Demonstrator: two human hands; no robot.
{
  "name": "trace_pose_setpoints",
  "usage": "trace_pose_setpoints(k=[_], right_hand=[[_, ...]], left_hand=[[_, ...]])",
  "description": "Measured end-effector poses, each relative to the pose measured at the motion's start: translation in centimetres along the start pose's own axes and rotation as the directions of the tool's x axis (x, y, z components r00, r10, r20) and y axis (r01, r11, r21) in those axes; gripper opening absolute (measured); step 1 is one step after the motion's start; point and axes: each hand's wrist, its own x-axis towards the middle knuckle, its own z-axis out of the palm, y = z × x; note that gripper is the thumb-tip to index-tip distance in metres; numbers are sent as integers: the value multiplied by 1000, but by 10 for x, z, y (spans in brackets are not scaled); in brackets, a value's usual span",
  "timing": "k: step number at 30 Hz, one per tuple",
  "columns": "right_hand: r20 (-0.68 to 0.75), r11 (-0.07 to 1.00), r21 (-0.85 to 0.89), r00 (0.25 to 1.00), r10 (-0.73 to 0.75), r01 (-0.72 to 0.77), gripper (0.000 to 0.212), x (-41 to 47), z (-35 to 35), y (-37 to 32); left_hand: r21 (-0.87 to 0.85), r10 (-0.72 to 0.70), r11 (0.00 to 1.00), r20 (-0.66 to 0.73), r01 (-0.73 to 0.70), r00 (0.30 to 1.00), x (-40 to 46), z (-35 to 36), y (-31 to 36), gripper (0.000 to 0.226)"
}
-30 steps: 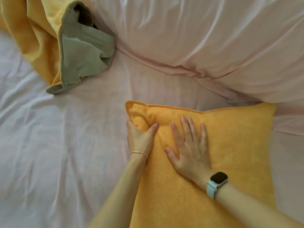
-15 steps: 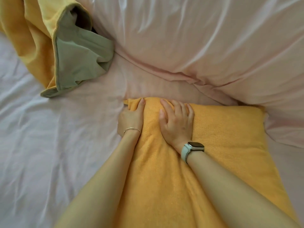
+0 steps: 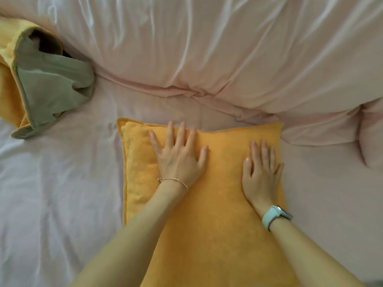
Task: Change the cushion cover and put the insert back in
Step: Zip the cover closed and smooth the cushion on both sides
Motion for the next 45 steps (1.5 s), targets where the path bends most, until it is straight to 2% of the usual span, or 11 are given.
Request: trace_pose_setpoints(k=[8, 15, 22, 29, 31, 33, 35, 37, 40, 42, 45], right_hand=[[-248, 993, 110, 969, -9, 37, 56, -42, 49, 26], [-325, 999, 30, 945, 42, -34, 56, 47, 81, 5], [-439, 1000, -12, 898, -2, -4, 39, 90, 78, -1], [-367, 997, 44, 927, 79, -68, 28, 111, 39, -9], [-340, 995, 104, 939, 43, -8, 30, 90, 29, -11], [-352, 979, 135, 931, -97, 153, 30, 71, 19, -21], [-333, 917, 131, 888, -317, 377, 28, 63, 7, -43], [-304, 811, 167, 812, -498, 560, 28, 58, 0, -79], [-242, 758, 253, 798, -552, 601, 33, 37, -5, -120], [-187, 815, 206, 840, -510, 541, 39, 20, -3, -117], [-89, 856, 101, 862, -499, 506, 49, 4, 3, -79]], left_hand=[[51, 70, 997, -243, -59, 968, -52, 43, -11, 54], [48, -5, 999, -228, 16, 974, 47, 83, -7, 45], [119, 10, 993, -205, 15, 979, 89, 86, -6, 39], [38, -131, 990, -105, 136, 986, 89, 47, 12, 48], [13, -130, 991, -145, 133, 981, 64, 37, 6, 45], [-24, -206, 978, -204, 206, 957, 28, 30, -9, 42], [-83, -392, 920, -208, 383, 896, -11, 23, -27, 46], [-177, -627, 776, -110, 606, 771, -44, 18, -46, 50], [-249, -812, 556, 43, 793, 582, -84, 4, -73, 37], [-158, -790, 580, 131, 799, 599, -106, -10, -83, 29], [-49, -666, 730, 168, 681, 726, -125, -27, -74, 27]])
